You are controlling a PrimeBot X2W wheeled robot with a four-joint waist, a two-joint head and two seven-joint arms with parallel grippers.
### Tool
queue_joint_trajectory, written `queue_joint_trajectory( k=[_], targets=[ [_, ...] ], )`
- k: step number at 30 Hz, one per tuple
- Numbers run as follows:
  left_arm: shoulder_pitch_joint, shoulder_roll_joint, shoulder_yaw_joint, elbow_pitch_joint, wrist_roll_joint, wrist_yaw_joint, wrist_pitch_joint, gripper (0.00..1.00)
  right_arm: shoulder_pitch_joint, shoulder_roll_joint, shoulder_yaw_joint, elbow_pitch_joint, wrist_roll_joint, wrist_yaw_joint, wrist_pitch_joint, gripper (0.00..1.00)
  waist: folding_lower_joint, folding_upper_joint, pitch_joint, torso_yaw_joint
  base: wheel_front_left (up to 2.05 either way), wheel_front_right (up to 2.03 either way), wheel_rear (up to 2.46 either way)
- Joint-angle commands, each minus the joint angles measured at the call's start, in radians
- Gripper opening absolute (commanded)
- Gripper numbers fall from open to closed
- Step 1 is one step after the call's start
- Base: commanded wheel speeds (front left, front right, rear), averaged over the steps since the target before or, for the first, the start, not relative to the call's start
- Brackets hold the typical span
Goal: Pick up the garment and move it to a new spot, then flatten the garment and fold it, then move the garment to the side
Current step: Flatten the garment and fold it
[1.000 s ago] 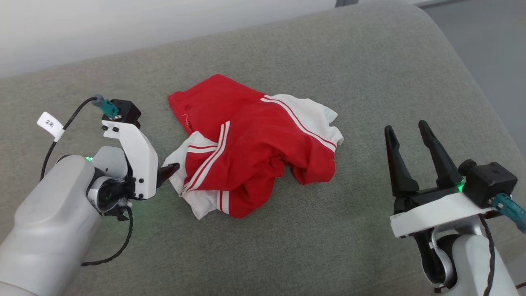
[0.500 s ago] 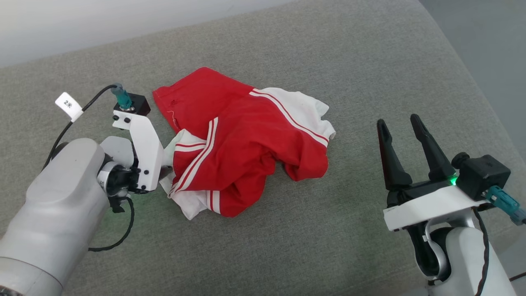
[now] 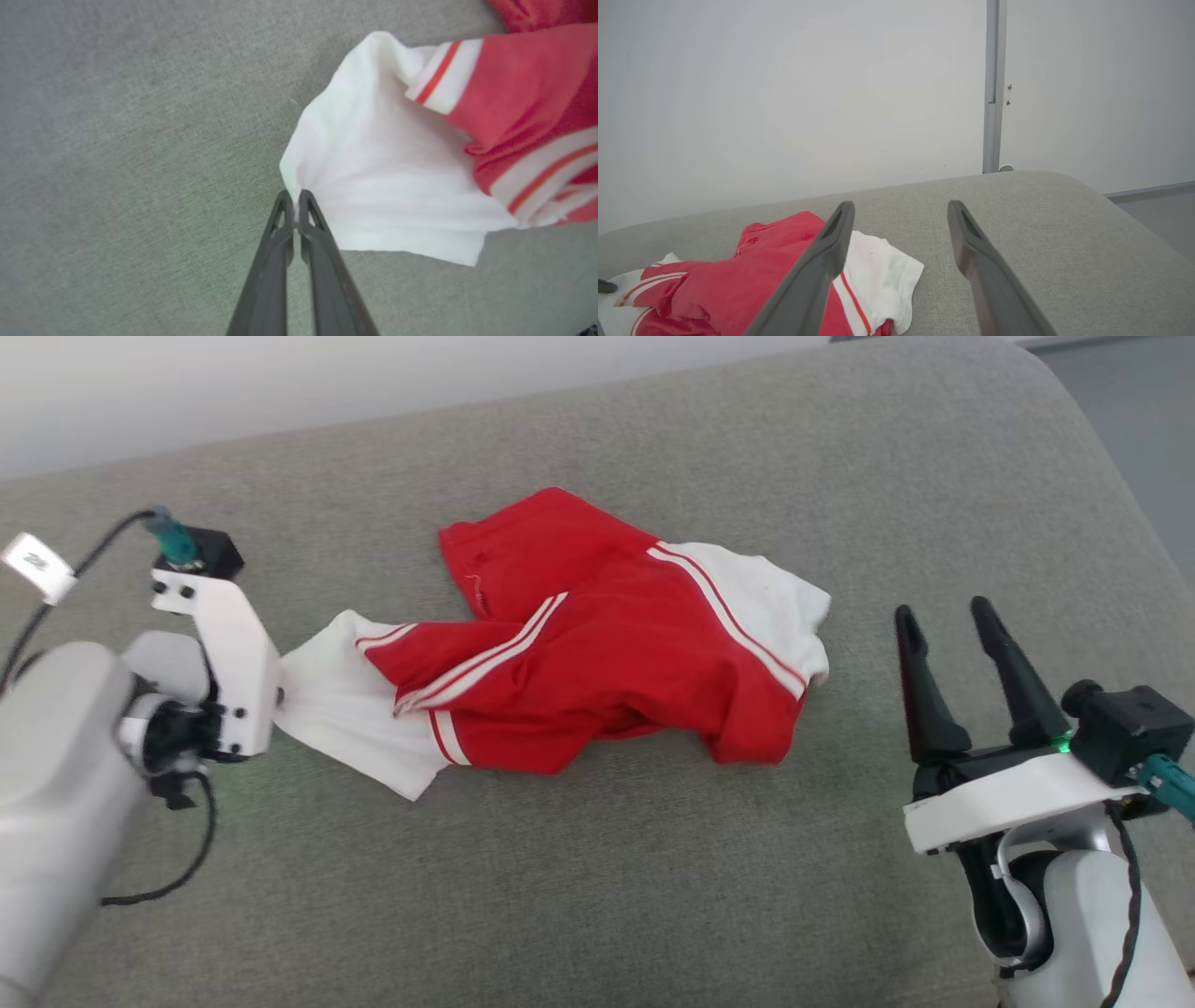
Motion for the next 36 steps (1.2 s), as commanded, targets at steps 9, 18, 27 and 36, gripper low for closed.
queue_joint_trajectory(
  k=[9, 18, 27, 36],
  targets=[
    [0.153, 0.185, 0.070, -0.168, -0.065, 0.110, 0.033, 0.00, 0.021, -0.005, -0.024, -0.014, -0.011, -0.001, 0.016, 1.00, 0.0000, 0.0000, -0.041, 0.064, 0.00, 0.00, 0.00],
    [0.339, 0.239, 0.107, -0.296, -0.159, 0.237, 0.062, 0.00, 0.047, -0.003, -0.028, -0.030, -0.012, -0.001, 0.032, 1.00, 0.0000, 0.0000, -0.069, 0.085, 0.00, 0.00, 0.00],
    [0.367, 0.271, 0.132, -0.463, -0.177, 0.320, 0.086, 1.00, 0.062, -0.007, -0.021, -0.043, -0.001, -0.001, 0.047, 1.00, 0.0000, 0.0000, -0.090, 0.080, 0.00, 0.00, 0.00],
    [0.315, 0.285, 0.110, -0.542, -0.122, 0.305, 0.082, 1.00, 0.054, -0.007, -0.022, -0.062, 0.005, -0.001, 0.054, 1.00, 0.0000, 0.0000, -0.067, 0.074, 0.00, 0.00, 0.00]
  ],
)
